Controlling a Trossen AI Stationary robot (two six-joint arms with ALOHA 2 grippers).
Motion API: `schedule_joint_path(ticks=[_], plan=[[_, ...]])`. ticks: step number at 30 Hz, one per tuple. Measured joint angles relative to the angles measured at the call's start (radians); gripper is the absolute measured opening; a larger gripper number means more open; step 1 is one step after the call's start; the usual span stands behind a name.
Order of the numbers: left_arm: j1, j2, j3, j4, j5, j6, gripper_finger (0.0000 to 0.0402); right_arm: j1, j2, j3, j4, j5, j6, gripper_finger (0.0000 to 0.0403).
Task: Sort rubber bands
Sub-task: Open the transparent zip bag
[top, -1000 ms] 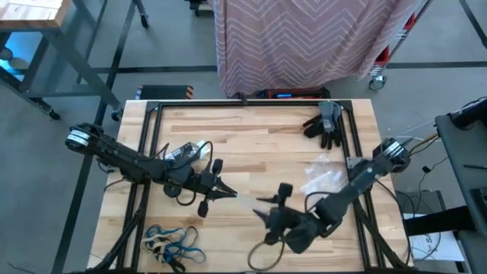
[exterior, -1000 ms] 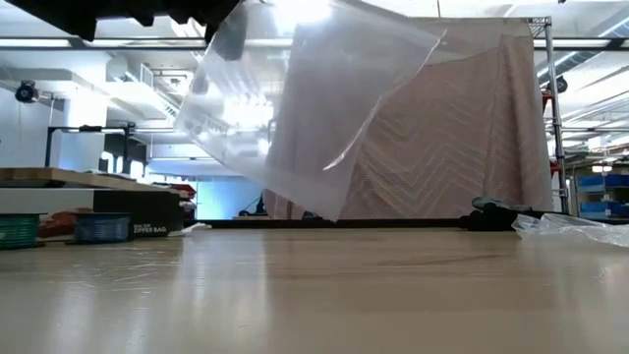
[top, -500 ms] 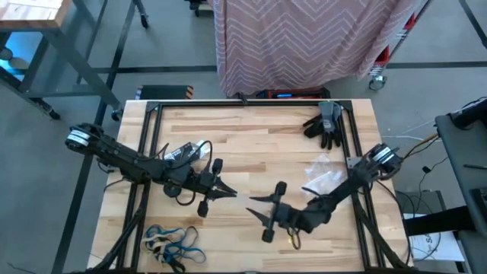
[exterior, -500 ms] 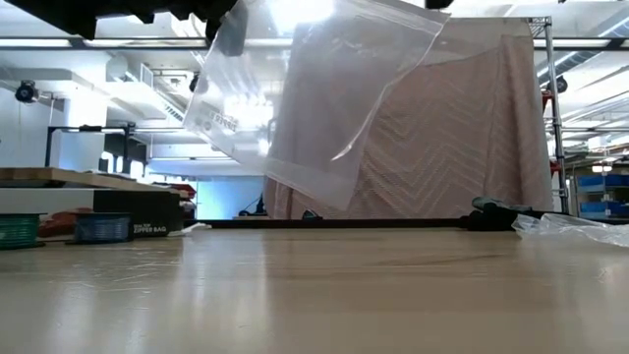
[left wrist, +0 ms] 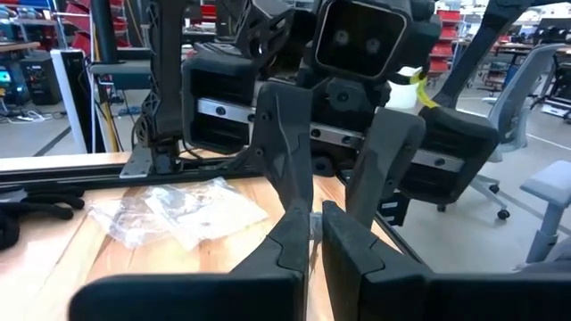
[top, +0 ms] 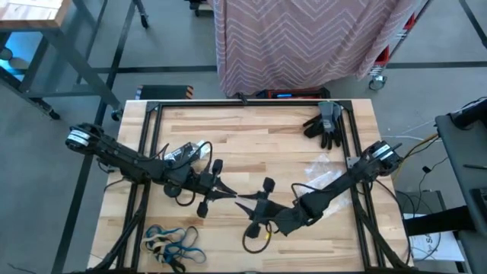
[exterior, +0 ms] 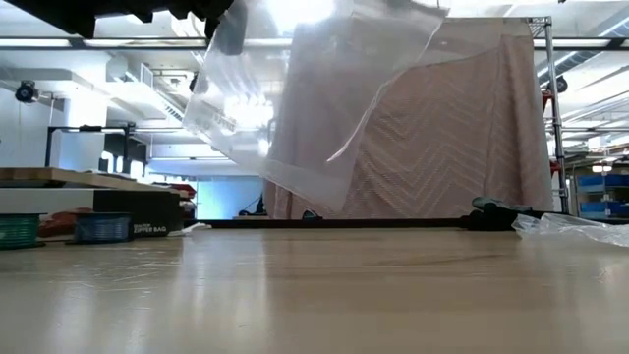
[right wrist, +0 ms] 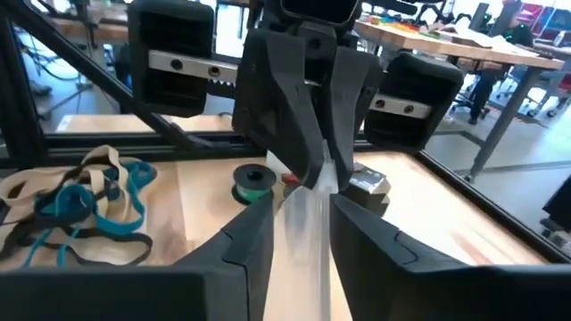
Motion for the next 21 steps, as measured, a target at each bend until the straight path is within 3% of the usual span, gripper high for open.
schedule_joint_path(ticks=[21], plan=[[-0.041,-0.001,0.002,-0.004,-0.003,0.000,0.0003,0.012,0.000,-0.001,-0.059,-0.007,0.095,0.0023]])
